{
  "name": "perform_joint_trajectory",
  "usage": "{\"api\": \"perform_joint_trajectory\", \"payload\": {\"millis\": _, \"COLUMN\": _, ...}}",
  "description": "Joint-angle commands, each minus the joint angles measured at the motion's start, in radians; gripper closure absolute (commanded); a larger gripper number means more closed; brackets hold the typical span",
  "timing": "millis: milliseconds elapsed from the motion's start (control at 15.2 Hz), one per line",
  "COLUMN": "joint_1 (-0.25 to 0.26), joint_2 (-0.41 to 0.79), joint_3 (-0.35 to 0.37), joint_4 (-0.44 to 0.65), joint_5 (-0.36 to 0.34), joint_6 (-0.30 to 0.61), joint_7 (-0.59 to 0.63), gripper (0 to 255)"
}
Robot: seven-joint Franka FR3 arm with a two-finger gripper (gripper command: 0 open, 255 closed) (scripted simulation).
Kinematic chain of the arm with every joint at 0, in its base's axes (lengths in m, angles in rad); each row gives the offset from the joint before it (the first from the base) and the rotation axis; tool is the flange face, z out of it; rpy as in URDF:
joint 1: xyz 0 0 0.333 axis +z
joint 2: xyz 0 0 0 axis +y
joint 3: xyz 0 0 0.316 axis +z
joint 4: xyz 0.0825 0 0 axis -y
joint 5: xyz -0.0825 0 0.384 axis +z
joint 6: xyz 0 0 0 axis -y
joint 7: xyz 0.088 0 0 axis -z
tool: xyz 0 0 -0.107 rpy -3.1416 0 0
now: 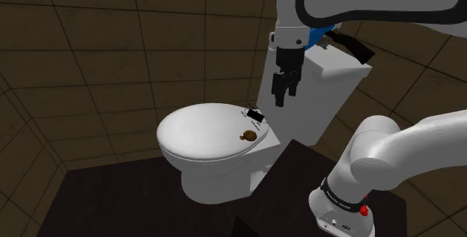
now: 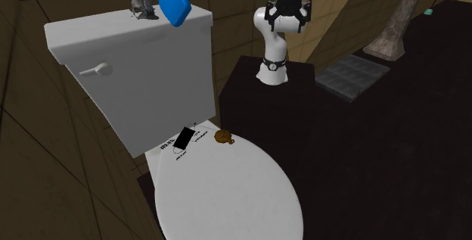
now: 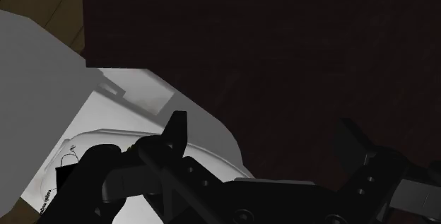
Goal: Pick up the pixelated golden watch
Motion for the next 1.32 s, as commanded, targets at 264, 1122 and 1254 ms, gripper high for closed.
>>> {"api": "perform_joint_trajectory", "payload": {"millis": 264, "joint_1": -0.001, "joint_2": 0.015, "joint_3": -0.057, "joint_4": -0.102, "joint_5": -0.056, "joint_6": 0.134, "joint_7": -0.136, "gripper": 0}}
{"api": "perform_joint_trajectory", "payload": {"millis": 1122, "joint_1": -0.006, "joint_2": 0.318, "joint_3": -0.257, "joint_4": -0.249, "joint_5": -0.193, "joint_6": 0.657, "joint_7": -0.556, "gripper": 0}}
{"api": "perform_joint_trajectory", "payload": {"millis": 1254, "joint_1": -0.001, "joint_2": 0.397, "joint_3": -0.286, "joint_4": -0.243, "joint_5": -0.195, "joint_6": 0.741, "joint_7": -0.624, "gripper": 0}}
